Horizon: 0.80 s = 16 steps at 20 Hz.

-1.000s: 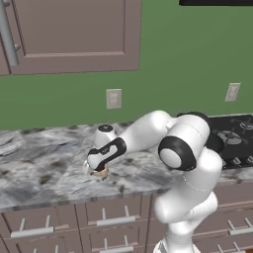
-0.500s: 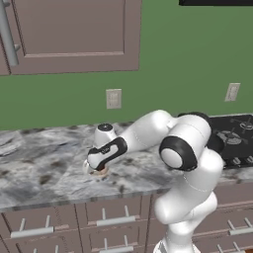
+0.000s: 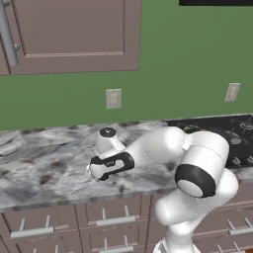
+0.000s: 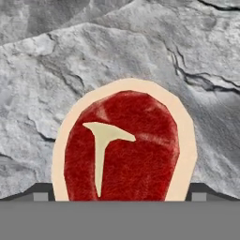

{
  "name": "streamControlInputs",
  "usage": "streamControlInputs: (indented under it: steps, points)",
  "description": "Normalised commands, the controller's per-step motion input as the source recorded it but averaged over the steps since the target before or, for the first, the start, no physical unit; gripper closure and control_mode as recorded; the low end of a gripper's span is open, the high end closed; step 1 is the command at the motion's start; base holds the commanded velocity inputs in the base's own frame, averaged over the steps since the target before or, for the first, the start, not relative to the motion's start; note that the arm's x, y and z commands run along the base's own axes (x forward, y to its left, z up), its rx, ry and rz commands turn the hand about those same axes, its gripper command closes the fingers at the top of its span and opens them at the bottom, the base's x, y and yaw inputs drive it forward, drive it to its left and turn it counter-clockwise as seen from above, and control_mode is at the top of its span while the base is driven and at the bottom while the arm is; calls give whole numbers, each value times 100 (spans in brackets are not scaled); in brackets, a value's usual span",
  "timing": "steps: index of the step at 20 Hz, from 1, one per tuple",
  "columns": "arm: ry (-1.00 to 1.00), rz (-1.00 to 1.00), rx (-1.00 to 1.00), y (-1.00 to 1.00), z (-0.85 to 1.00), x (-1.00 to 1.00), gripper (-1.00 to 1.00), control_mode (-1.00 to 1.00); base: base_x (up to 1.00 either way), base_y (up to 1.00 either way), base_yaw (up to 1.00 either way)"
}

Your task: Place both pans onto different burners. Then place the bell pepper and the steak on different pans.

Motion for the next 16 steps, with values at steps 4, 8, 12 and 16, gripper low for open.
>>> streamControlInputs:
  steps: [4, 8, 12, 16]
  points:
    - [0, 0, 4, -25, 68, -45, 100, -100, 0, 0, 0]
    - [1, 0, 4, -35, 66, -45, 100, -100, 0, 0, 0]
    - [0, 0, 1, -35, 52, -44, 100, -100, 0, 0, 0]
    - [0, -3, 0, -42, 44, -35, 100, -100, 0, 0, 0]
